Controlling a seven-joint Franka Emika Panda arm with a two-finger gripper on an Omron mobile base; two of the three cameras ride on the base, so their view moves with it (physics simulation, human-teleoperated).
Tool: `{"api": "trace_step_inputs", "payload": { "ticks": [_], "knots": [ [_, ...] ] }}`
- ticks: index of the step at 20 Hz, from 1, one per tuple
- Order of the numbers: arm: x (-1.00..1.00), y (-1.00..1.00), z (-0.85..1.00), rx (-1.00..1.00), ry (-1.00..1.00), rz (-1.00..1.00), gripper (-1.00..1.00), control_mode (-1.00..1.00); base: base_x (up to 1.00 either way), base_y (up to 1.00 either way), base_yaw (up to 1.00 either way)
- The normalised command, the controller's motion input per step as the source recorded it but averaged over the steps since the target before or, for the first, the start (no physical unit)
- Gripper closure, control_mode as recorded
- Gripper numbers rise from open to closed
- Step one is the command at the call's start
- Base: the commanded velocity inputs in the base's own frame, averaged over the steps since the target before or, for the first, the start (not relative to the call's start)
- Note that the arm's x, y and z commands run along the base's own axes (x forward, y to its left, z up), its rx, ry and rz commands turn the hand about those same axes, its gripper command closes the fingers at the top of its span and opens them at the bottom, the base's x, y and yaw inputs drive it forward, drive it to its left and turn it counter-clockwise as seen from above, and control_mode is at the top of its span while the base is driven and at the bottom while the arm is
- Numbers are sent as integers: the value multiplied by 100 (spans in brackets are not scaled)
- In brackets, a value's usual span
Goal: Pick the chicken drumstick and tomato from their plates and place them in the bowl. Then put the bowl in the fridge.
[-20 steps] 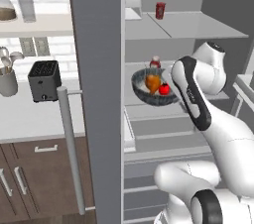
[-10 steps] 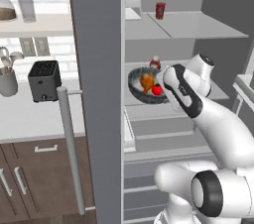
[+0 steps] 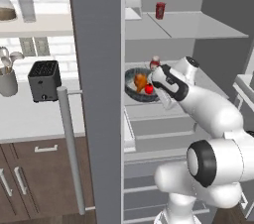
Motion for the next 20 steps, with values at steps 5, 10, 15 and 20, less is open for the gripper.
{"api": "trace_step_inputs", "payload": {
  "ticks": [5,10,15,20],
  "knots": [
    [51,17,-36,0,0,0,100,-100,0,0,0],
    [50,7,-26,0,0,0,100,-100,0,0,0],
    [53,3,-18,0,0,0,100,-100,0,0,0],
    [43,7,-18,0,0,0,-100,-100,0,0,0]
  ]
}}
